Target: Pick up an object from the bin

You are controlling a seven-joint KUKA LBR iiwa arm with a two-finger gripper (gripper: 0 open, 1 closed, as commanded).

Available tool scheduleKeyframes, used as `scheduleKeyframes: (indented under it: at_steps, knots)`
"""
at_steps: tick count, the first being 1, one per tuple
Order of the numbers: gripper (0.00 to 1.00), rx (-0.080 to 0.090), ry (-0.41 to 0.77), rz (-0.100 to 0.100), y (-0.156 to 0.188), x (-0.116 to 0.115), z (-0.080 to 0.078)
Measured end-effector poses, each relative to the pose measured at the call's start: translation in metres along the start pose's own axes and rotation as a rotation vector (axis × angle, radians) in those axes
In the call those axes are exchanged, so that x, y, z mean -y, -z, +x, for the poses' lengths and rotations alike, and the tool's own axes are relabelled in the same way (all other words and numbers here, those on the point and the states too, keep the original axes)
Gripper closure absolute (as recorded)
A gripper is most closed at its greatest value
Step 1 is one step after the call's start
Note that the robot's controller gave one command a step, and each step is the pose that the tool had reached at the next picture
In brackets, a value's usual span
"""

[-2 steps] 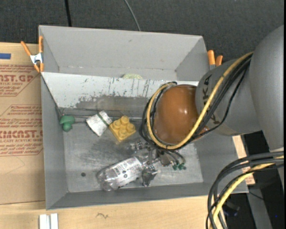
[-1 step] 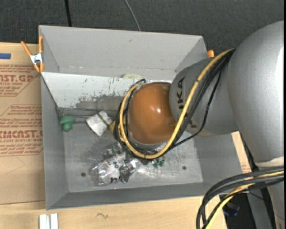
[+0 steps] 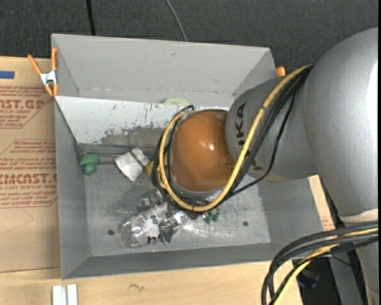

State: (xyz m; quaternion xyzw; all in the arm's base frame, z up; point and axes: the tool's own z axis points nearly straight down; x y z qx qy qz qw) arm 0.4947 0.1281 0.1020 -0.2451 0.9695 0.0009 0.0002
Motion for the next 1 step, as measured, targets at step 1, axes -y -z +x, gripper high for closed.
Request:
scheduleKeyframes:
  at_steps: [1]
  knots:
    - [1.0,0.001,-0.021,0.001,0.103,0.0343,-0.0073]
